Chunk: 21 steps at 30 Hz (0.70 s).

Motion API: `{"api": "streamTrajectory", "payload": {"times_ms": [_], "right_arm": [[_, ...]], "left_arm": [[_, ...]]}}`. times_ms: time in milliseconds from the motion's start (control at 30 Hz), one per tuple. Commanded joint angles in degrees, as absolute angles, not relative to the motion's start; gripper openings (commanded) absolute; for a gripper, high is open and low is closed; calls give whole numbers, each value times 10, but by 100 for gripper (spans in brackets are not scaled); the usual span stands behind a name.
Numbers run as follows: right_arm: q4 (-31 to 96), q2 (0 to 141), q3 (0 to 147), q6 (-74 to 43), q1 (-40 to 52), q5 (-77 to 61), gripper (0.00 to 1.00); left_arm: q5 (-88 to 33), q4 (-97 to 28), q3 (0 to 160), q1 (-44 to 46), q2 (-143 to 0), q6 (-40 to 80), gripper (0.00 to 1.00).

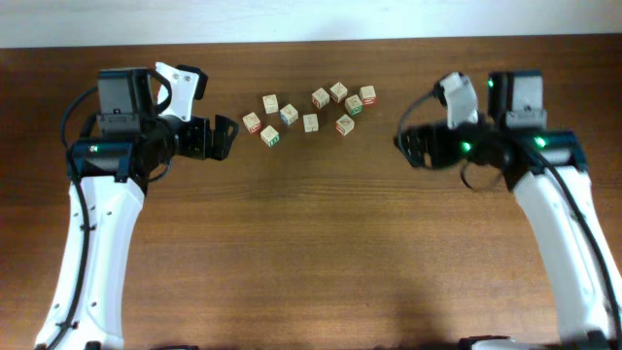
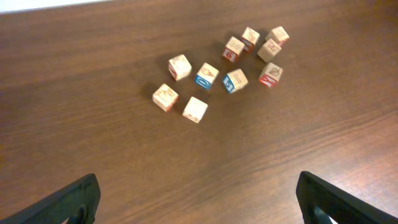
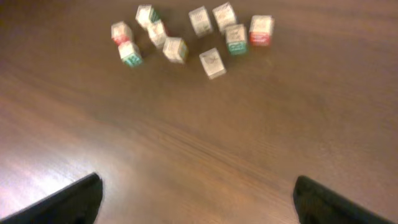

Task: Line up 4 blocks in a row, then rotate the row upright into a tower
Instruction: 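Move the right gripper over the block marked E and grasp it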

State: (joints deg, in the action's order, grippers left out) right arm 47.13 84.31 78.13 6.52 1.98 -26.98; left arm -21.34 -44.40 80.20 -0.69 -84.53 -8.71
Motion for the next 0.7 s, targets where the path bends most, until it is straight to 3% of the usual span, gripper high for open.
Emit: {"api": "streamTrajectory", "payload": {"times_ms": [0,167,367,500,667], "right_arm": [[391,935,792,-37,32,-322,87],[366,1053,877,-118,119,-155,80],[318,1160,965,-138,237,-1,81],[299,1204,965,-72,236,23,80],[270,1262,964,4,224,48,70]], "left_arm": [[-239,-438,815,-9,-864,-82,99],[-52,-436,815,-9,-865,40,99],[-42,-436,815,-4,-902,73,91],[-42,-442,815,-3,-940,73,92],[-42,-442,815,13,-952,73,98]]}}
